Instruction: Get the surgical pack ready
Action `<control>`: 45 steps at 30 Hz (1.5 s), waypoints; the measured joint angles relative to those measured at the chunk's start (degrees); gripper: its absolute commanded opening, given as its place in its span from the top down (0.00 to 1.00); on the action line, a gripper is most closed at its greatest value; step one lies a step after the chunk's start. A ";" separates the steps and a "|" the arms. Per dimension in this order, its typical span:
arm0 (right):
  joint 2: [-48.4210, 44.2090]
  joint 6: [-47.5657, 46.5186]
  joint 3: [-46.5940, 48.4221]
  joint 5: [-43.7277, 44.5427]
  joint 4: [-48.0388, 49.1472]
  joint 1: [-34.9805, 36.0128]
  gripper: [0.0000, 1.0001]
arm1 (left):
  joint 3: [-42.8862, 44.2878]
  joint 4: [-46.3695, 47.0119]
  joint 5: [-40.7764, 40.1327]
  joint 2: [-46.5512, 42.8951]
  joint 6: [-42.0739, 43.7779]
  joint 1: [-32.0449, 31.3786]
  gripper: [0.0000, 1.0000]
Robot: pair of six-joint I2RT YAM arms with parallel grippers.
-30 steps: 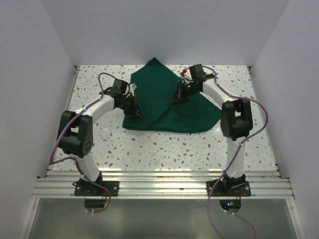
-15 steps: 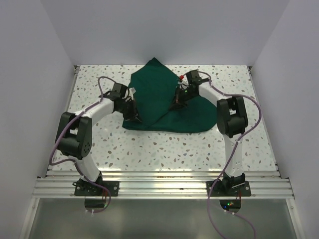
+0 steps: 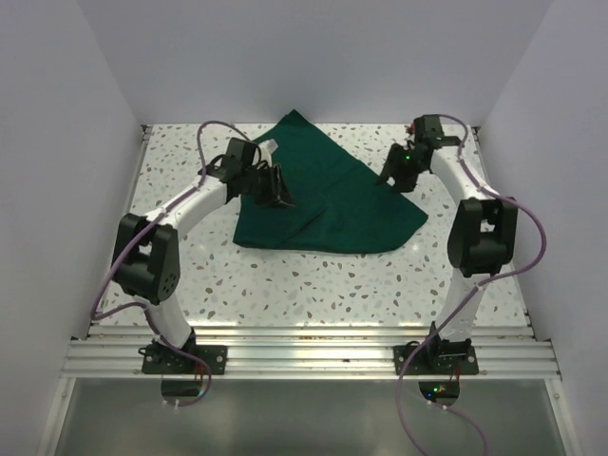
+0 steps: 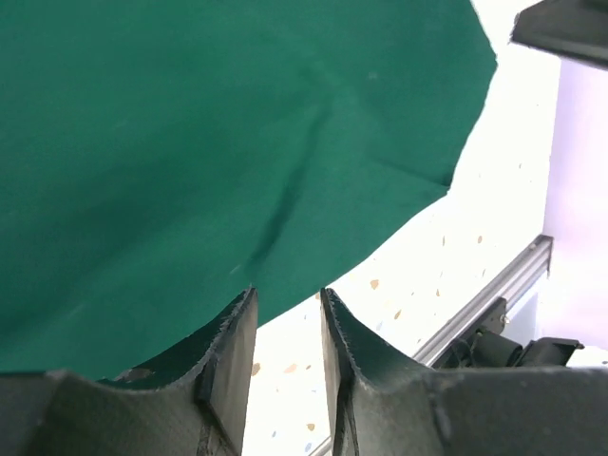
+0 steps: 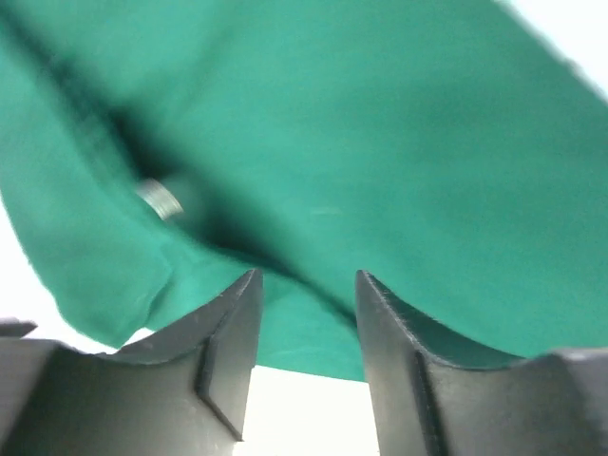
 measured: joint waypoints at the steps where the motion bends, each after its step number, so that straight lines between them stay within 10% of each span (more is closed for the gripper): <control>1: -1.88 0.15 -1.20 2.38 -0.09 -1.88 0.43 | 0.55 0.66 0.17 0.70 -0.28 -0.68 0.66; 8: -7.13 0.02 -9.31 11.41 0.48 -12.96 0.23 | 5.97 6.67 0.81 8.90 -1.09 -5.68 0.69; 20: -5.20 -1.81 -17.57 10.38 3.82 -16.61 0.22 | 11.23 7.96 1.29 14.53 -2.60 -6.75 0.69; 45: -2.23 -0.02 -22.25 -1.03 16.06 -17.73 0.60 | 17.92 3.98 0.15 19.96 -3.37 -7.76 0.69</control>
